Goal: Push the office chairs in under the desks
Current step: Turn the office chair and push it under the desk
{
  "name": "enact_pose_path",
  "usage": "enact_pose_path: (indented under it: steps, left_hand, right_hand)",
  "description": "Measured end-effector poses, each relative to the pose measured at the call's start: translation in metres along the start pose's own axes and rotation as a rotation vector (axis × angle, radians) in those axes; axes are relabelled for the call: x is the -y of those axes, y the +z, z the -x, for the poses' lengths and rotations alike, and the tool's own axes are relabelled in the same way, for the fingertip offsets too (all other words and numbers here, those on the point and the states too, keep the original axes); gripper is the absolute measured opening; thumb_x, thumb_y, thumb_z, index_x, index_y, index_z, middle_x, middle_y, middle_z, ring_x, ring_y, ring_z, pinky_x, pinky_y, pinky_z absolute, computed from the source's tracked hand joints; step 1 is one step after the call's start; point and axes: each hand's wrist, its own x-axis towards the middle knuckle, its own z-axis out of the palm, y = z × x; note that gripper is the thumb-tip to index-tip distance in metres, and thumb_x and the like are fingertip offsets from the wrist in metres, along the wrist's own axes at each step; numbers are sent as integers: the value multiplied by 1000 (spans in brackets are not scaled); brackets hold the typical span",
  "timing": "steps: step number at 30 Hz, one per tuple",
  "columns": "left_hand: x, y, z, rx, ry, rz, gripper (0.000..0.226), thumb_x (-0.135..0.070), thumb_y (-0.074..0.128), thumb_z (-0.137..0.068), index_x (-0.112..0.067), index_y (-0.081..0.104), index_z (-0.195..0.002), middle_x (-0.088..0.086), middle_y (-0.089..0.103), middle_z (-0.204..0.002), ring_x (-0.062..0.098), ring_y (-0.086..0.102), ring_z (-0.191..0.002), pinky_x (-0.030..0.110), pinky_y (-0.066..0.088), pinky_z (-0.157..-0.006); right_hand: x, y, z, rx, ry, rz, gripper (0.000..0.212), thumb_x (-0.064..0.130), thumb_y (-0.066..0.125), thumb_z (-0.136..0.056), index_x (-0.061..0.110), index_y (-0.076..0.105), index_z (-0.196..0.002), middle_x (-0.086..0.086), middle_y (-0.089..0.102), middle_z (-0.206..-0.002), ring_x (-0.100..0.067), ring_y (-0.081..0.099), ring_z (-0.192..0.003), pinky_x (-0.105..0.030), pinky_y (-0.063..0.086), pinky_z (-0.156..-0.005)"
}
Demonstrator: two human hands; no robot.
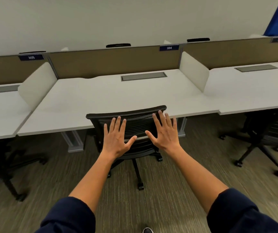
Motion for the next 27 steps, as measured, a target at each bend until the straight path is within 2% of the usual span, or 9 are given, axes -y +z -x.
enact_pose_path:
  steps: [5,10,14,20,23,27]
  left_hand:
    - [-36,-4,49,-5,80,23,97,-81,13,-84,-22,10,-160,7,-2,-169,26,-11,-155,59,-4,-123]
    - [-86,-6,77,-3,160,42,96,-81,14,-85,-23,10,-161,7,-3,-169,27,-13,-154,60,-4,-122]
    - [-143,-8,82,6,247,59,97,-82,12,-83,-24,8,-161,6,-5,-169,26,-14,-154,60,-4,-123]
    - [-252,-2,74,13,395,93,97,-82,10,-82,-25,6,-160,5,-6,-169,26,-13,-154,58,-6,-122]
    - [-318,10,66,43,470,110,96,-82,11,-83,-26,5,-160,5,-7,-169,26,-14,-154,58,-7,-122]
    - [-412,34,51,72,551,111,96,-83,10,-84,-26,7,-161,5,-6,-169,26,-13,-154,59,-6,-122]
  right_hand:
    - [-11,-29,68,11,70,14,92,80,14,-88,28,4,-163,-4,-5,-171,-32,1,-157,-58,-5,-121]
    - [-40,-60,127,16,152,69,89,80,15,-90,30,-3,-162,-3,-10,-171,-31,-3,-157,-59,-5,-123]
    - [-75,-89,169,-2,230,83,91,81,11,-88,29,-1,-162,-3,-8,-171,-31,-2,-157,-59,-5,-123]
    - [-158,-126,225,-53,363,131,91,81,11,-88,29,4,-163,-5,-4,-171,-32,2,-157,-60,0,-123]
    - [-214,-140,250,-91,437,125,91,80,15,-89,28,11,-163,-5,3,-171,-33,7,-157,-61,4,-123]
    - [-299,-155,285,-105,521,145,90,80,17,-90,28,10,-163,-5,2,-171,-31,5,-157,-60,2,-122]
